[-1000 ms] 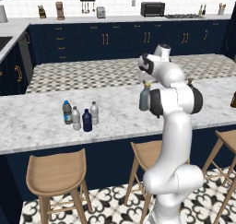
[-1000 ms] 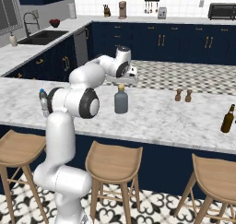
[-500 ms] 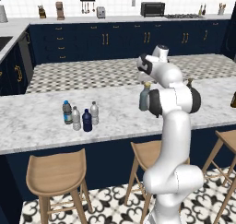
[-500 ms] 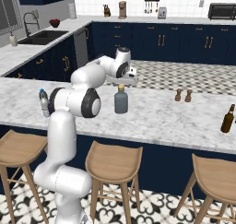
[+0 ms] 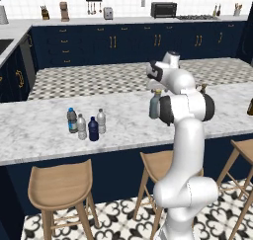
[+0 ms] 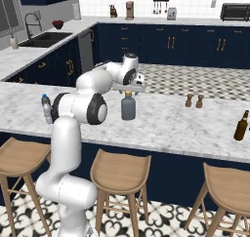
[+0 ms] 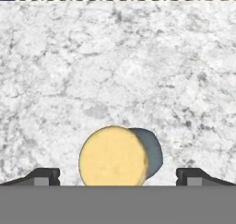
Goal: Move the plastic bottles in the middle to the plastics group, and the glass bottles in the middle to the glass group.
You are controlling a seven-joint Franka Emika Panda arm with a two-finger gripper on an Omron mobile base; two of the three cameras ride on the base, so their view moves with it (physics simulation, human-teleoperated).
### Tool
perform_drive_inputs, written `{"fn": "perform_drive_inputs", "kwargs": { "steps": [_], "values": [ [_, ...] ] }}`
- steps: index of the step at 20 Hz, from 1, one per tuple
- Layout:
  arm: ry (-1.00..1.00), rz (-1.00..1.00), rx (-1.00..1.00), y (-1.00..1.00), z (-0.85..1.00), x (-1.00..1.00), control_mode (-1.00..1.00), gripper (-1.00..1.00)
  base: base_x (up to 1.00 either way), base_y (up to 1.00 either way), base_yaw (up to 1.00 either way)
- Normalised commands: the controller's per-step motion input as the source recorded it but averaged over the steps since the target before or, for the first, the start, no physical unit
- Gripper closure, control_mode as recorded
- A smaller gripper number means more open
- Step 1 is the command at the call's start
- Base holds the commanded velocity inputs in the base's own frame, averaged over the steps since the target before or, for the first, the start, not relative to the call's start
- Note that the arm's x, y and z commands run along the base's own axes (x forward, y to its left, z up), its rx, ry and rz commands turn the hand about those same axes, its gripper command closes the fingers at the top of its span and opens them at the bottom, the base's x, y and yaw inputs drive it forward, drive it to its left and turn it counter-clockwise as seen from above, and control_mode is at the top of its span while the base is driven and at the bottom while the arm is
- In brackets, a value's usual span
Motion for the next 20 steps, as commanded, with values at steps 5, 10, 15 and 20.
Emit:
{"fn": "perform_drive_inputs", "kwargs": {
  "steps": [5,10,15,20],
  "values": [
    [0.0,0.0,0.0,0.0,-0.06,0.04,-1.0,-1.0,0.0,0.0,0.0],
    [0.0,0.0,0.0,0.0,-0.04,0.04,-1.0,-1.0,0.0,0.0,0.0],
    [0.0,0.0,0.0,0.04,0.0,0.0,-1.0,-1.0,0.0,0.0,0.0],
    [0.0,0.0,0.0,0.0,0.0,0.0,-1.0,1.0,0.0,0.0,0.0]
  ]
}}
